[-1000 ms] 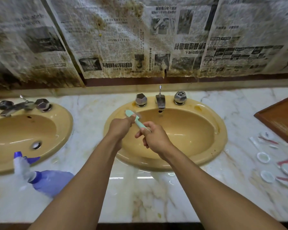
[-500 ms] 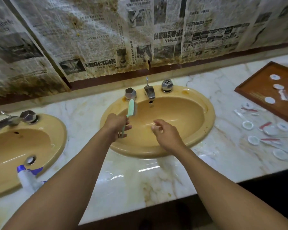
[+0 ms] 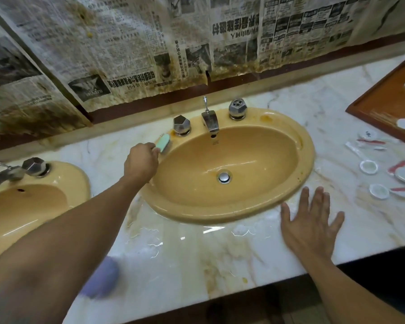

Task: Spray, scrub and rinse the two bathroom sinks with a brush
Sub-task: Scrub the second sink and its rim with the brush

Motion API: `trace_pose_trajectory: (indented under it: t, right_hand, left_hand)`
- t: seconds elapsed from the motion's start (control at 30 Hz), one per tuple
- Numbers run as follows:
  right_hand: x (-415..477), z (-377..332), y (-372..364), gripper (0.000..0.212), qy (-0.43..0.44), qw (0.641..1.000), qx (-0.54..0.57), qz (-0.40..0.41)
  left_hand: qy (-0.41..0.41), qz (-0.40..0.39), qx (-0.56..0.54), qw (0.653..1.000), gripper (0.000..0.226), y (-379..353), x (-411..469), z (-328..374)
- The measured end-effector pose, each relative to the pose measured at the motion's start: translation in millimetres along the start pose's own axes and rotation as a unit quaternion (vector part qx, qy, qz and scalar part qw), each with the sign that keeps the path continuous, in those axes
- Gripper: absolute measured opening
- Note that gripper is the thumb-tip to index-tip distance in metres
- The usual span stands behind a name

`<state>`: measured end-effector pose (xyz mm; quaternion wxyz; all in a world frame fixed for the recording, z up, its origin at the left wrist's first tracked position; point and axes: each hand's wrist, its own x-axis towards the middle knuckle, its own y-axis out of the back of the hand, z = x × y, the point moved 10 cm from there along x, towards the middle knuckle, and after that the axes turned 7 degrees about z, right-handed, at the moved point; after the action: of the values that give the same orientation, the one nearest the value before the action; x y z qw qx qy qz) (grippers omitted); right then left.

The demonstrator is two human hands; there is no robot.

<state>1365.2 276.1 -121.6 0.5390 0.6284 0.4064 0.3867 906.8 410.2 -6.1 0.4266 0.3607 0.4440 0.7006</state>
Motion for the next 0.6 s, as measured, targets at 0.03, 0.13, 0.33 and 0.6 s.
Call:
trace_pose_trajectory:
  t: [0.03, 0.13, 0.33, 0.6]
  right_hand:
    - [0.5, -0.2, 0.4, 0.082, 0.001, 1.000, -0.006, 0.004]
    - [1.3, -0.3, 1.0, 0.084, 0.000, 1.000, -0.012, 0.011]
    - [4.0, -1.5, 1.7, 0.083, -0.010, 0.999, -0.020, 0.028]
    - [4.2, -3.7, 5.3, 0.081, -0.009, 0.998, -0.033, 0.043]
  left_hand:
    - [-0.002, -0.008, 0.002, 1.000, 0.027, -5.2, 5.7, 1.2]
    - [-0.008, -0.014, -0.014, 1.000, 0.026, -17.9, 23.5, 6.6]
    - [0.056, -0.013, -0.068, 0.996, 0.029, -30.9, 53.3, 11.9]
    - [0.339, 0.006, -0.276, 0.899, 0.028, -68.1, 29.8, -0.6]
